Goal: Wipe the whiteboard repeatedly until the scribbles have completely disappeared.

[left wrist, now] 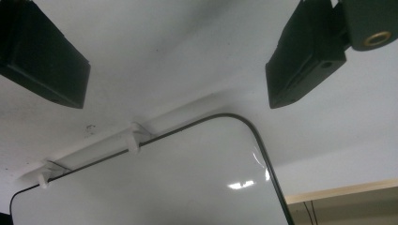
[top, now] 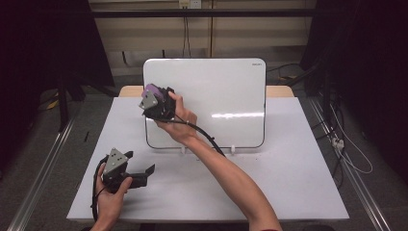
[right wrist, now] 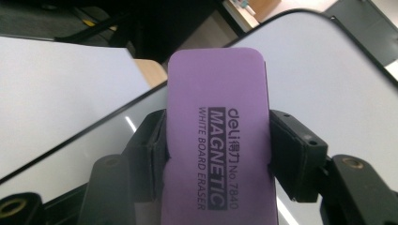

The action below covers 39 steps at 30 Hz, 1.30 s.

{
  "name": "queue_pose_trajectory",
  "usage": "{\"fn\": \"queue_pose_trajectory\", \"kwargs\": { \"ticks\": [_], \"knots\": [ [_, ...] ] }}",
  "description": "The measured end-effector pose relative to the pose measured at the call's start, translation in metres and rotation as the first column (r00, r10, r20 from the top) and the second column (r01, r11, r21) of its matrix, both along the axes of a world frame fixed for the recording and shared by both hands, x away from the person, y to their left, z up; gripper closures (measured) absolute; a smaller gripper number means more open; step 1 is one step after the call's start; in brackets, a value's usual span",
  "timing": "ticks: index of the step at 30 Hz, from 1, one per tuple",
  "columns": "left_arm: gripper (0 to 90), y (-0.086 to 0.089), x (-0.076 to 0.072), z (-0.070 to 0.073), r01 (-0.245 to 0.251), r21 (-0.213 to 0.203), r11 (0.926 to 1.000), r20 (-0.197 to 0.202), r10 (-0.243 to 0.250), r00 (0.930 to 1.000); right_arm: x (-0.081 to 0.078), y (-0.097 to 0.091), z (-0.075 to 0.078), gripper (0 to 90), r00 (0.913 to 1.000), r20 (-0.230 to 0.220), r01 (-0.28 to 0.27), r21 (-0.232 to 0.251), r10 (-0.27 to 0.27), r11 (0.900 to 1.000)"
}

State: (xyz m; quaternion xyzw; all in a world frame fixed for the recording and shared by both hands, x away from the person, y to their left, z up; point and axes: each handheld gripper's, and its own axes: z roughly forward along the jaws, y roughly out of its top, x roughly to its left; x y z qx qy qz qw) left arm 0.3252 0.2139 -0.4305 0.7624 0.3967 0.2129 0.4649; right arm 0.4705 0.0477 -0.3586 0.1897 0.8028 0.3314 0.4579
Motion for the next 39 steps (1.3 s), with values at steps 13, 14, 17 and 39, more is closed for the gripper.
{"fn": "queue_pose_trajectory", "kwargs": {
  "ticks": [13, 14, 17, 39],
  "knots": [
    [6.6, 0.0, 0.0, 0.0, 0.009, 0.001, 1.0, 0.002, -0.009, 1.0, 0.039, -0.054, 0.046, 41.5, 0.9929, -0.018, 0.119, 0.156, -0.118, 0.9806],
    [6.6, 0.0, 0.0, 0.001, 0.008, 0.002, 1.0, 0.002, -0.008, 1.0, 0.038, -0.054, 0.045, 41.4, 0.9925, -0.021, 0.123, 0.16, -0.121, 0.9796],
    [6.7, 0.0, 0.0, 0.0, 0.003, -0.002, 1.0, 0.0, -0.003, 1.0, 0.027, -0.044, 0.033, 41.5, 0.9949, -0.005, 0.1, 0.099, -0.1, 0.99],
    [6.6, -0.001, 0.0, 0.0, 0.006, 0.003, 1.0, -0.001, -0.006, 1.0, -0.012, -0.04, -0.009, 41.5, 0.9992, -0.038, 0.014, 0.051, -0.012, 0.9986]
  ]
}}
